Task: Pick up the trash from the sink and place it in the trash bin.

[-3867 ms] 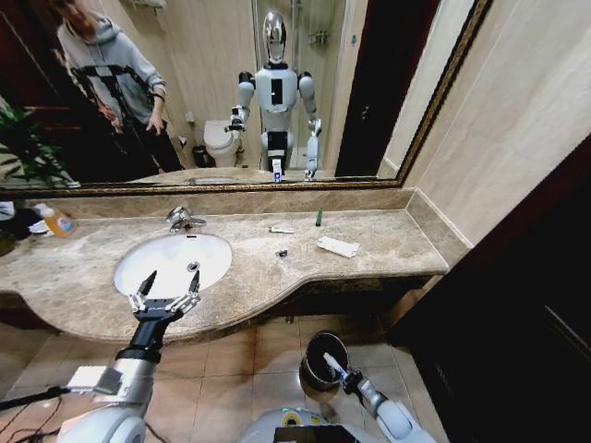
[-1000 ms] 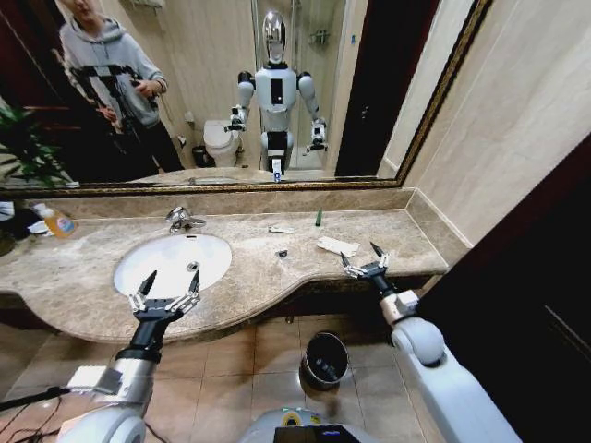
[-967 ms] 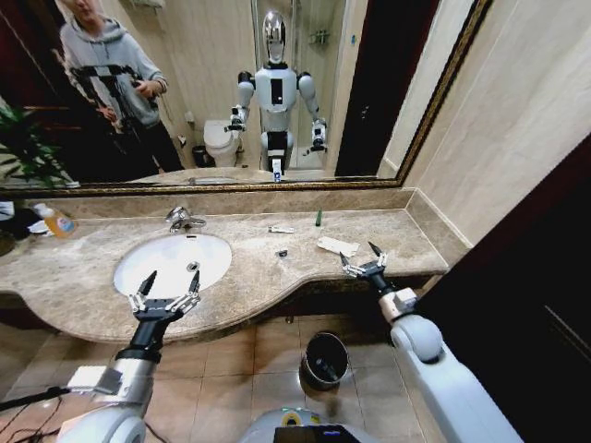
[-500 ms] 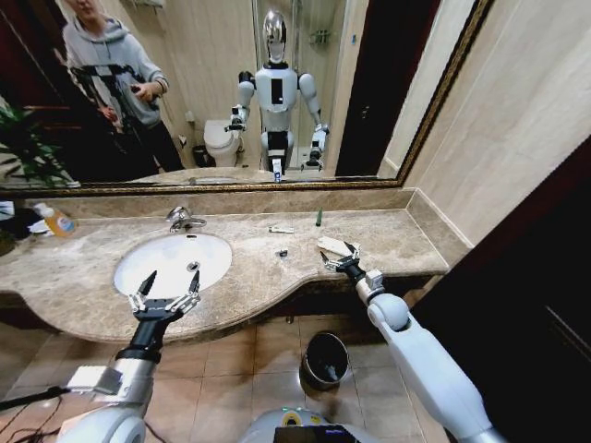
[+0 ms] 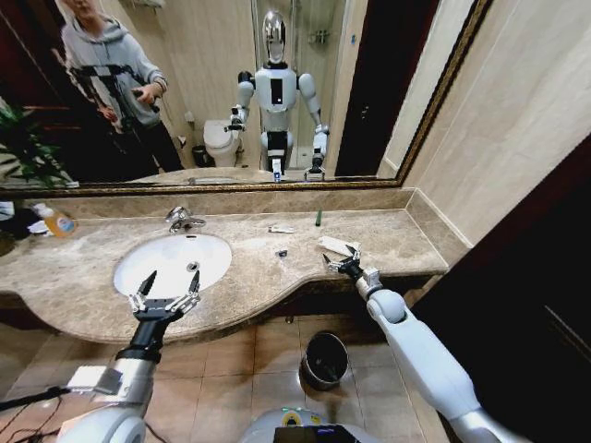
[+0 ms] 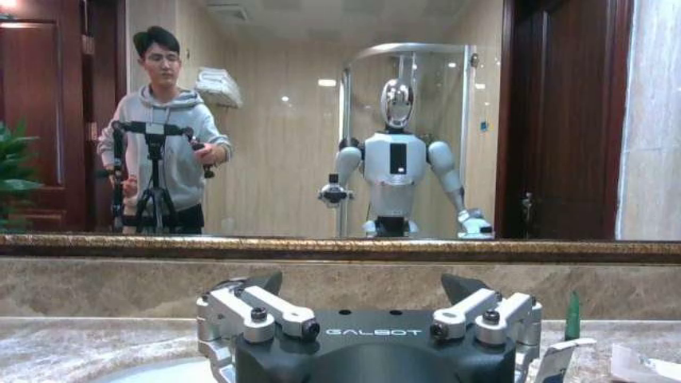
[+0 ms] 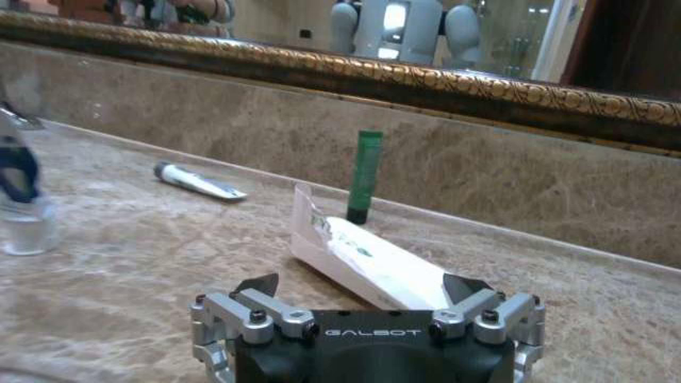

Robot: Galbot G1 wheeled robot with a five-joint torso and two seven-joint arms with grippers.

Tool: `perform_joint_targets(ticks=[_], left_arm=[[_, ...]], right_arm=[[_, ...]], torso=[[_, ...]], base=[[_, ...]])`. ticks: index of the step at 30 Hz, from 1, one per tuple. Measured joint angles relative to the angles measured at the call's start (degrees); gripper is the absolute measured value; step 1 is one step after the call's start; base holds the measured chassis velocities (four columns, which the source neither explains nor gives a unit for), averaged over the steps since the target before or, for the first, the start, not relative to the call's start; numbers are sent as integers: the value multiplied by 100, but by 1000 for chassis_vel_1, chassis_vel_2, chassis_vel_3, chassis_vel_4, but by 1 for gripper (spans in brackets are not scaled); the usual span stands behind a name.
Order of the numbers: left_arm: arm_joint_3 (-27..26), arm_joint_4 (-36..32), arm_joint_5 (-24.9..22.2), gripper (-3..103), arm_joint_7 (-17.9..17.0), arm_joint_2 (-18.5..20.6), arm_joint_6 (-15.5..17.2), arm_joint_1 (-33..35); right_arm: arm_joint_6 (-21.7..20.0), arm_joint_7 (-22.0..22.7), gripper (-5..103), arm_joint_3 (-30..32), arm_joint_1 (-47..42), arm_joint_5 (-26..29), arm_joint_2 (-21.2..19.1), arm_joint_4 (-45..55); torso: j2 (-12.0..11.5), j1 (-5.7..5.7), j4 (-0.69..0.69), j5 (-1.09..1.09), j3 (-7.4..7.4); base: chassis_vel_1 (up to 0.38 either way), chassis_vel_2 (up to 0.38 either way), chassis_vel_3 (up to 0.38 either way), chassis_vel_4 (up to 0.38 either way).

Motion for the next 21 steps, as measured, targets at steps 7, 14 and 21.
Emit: perform_joint_targets(ticks=[7, 14, 21], left_arm=[[0, 0, 0, 100, 0, 0, 0, 0], [0, 0, 0, 100, 0, 0, 0, 0], [0, 0, 0, 100, 0, 0, 0, 0]], right_arm=[[-78, 56, 100, -96, 310, 0, 6, -244], [-95, 43, 82, -104, 396, 24, 26, -277], [-90, 0, 60, -80, 282, 3, 31, -236]], torso=[[0, 0, 0, 0, 0], [0, 0, 0, 0, 0], [0, 0, 0, 0, 0]], base=[[0, 0, 0, 0], [0, 0, 0, 0], [0, 0, 0, 0]])
